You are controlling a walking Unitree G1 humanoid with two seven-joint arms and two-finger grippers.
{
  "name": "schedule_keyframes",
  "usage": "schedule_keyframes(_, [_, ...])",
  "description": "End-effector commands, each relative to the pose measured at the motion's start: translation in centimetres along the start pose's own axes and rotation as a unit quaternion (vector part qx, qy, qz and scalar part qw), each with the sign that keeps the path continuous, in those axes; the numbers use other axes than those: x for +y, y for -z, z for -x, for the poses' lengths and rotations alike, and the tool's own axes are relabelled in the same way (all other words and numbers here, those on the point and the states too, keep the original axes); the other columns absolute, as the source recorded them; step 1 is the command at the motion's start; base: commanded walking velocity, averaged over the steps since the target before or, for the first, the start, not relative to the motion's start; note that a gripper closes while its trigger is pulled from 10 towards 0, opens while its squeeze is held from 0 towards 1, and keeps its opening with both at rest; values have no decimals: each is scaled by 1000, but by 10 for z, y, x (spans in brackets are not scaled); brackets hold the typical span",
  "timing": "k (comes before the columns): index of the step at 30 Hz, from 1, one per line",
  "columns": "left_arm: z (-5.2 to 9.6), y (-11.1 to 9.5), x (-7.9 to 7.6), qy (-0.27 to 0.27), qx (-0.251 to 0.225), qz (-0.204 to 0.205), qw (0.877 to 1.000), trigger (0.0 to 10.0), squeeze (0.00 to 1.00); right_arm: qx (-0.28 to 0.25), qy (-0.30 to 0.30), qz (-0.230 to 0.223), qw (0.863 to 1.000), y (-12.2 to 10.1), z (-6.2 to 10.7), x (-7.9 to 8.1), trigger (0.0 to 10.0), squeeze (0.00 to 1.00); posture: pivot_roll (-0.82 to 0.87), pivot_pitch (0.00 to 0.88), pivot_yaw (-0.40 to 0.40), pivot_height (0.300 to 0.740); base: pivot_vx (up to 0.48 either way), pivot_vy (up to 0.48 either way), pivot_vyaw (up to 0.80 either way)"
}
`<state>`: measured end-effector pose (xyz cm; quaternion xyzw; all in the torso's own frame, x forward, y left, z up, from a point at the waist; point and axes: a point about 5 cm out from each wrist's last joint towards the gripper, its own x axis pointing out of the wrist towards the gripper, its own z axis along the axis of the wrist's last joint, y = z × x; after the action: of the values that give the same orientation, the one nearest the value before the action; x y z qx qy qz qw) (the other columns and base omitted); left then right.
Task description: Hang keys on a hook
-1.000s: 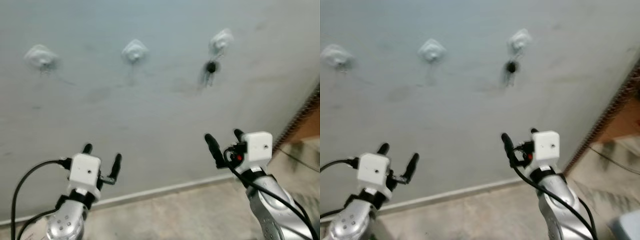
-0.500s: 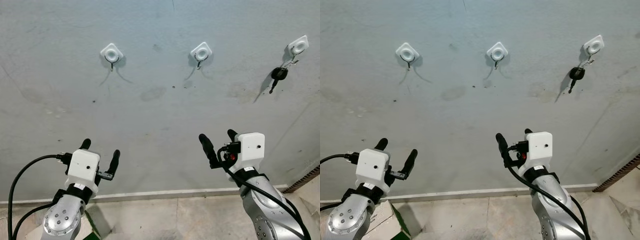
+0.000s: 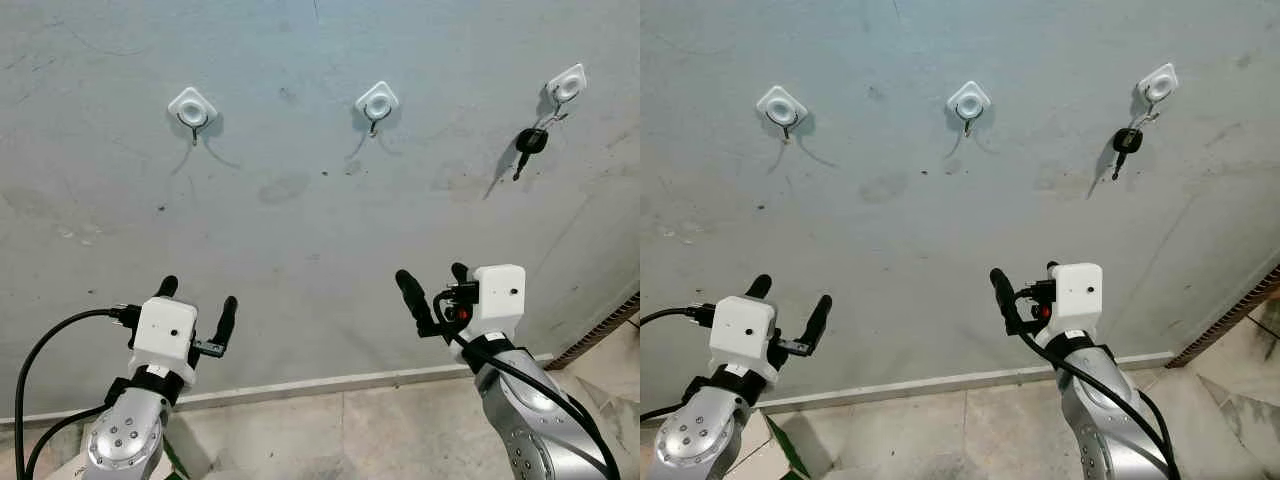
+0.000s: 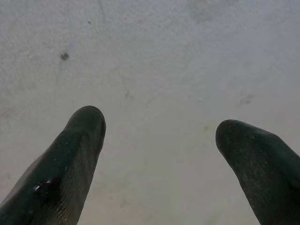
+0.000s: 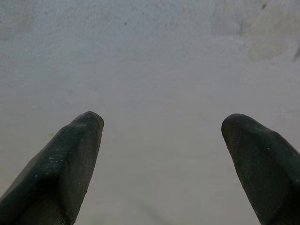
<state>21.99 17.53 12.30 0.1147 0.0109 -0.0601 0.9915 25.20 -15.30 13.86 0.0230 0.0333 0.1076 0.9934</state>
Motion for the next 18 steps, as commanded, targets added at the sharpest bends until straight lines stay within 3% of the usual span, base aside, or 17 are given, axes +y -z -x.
schedule_keyframes(1, [-2, 2, 2, -5, 3, -6, 1000, 10000, 0, -11, -8, 3, 1000, -3, 0, 1, 10000, 0, 46, 63, 30, 740, 0, 0, 0])
schedule_keyframes(9, [-9, 6, 8, -15, 6, -18, 1000, 10000, 0, -12, -12, 19, 1000, -4, 0, 2, 10000, 0, 37, 60, 29, 740, 0, 0, 0])
schedule_keyframes(12, [-13, 10, 13, -19, 10, -18, 1000, 10000, 0, -20, -1, 54, 998, -7, -1, 3, 10000, 0, 35, 56, 30, 740, 0, 0, 0])
schedule_keyframes(15, [-17, 14, 18, -24, 16, -17, 999, 10000, 0, -11, -32, 46, 998, -6, 0, 7, 10000, 0, 32, 50, 29, 740, 0, 0, 0])
schedule_keyframes(17, [-22, 10, 22, -17, 9, -20, 1000, 10000, 0, -10, -31, 1, 999, -6, 0, 2, 10000, 0, 32, 48, 29, 740, 0, 0, 0])
schedule_keyframes(18, [-23, 8, 22, -16, 6, -17, 1000, 10000, 0, -12, -29, 4, 1000, -7, 0, 1, 10000, 0, 32, 48, 29, 740, 0, 0, 0])
